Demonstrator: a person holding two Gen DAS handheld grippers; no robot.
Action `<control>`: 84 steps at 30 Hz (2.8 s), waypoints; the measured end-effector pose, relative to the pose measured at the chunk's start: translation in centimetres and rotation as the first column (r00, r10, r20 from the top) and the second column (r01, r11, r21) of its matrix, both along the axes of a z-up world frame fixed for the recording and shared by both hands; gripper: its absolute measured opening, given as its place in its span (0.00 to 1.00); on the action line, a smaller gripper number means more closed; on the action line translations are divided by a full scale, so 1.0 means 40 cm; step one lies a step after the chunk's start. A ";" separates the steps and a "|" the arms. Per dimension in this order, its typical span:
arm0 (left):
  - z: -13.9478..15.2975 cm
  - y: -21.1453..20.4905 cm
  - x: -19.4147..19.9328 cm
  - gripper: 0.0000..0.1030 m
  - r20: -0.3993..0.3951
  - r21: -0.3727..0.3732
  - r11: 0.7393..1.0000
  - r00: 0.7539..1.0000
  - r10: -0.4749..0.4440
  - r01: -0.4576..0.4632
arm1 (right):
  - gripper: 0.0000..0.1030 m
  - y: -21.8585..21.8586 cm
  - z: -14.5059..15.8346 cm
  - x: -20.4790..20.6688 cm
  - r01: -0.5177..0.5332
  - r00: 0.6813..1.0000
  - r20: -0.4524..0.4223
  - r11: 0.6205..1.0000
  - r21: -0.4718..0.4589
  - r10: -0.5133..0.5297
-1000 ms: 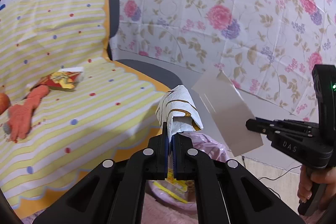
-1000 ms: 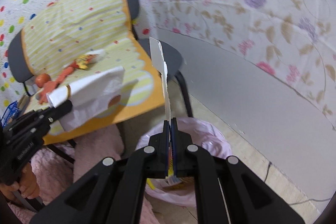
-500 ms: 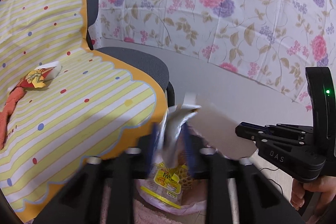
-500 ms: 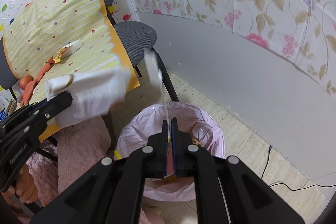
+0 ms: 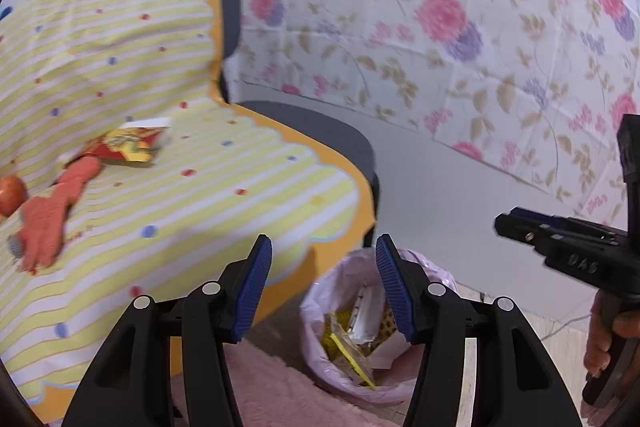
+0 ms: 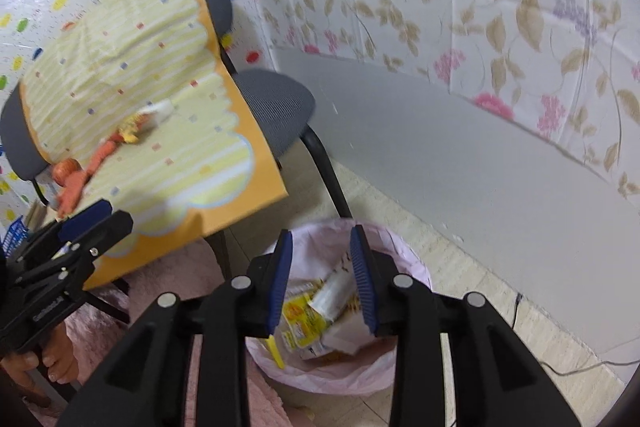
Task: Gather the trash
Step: 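Move back to the chair and grasp the orange knitted glove with the left gripper, then hold the glove in the left gripper while the right gripper grasps the red packet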
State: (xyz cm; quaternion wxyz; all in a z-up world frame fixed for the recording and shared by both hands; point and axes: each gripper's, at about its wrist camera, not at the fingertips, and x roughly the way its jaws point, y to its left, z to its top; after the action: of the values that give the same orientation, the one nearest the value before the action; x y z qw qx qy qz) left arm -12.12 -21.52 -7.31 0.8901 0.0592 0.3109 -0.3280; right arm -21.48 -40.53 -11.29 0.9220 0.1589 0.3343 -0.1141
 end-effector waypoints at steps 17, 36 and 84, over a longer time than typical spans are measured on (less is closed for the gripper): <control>0.047 0.275 0.054 0.60 0.001 0.004 0.964 0.964 0.267 -0.267 | 0.29 0.212 0.113 0.161 -0.275 0.956 0.092 0.960 -0.054 0.280; 0.047 0.462 0.283 0.70 -0.020 0.073 0.865 0.867 0.498 -0.496 | 0.52 0.336 0.130 0.405 -0.415 0.903 0.087 0.907 -0.074 0.421; 0.075 0.663 0.428 0.20 -0.071 -0.022 0.793 0.792 0.607 -0.609 | 0.68 0.621 -0.024 0.832 -0.570 0.821 -0.247 0.716 -0.404 0.514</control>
State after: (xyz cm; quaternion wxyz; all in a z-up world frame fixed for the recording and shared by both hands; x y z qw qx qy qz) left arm 5.01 5.00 -4.29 0.9396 -0.0733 0.3326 -0.0331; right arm 11.81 -15.67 -12.23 0.9037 -0.1765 0.3825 0.0762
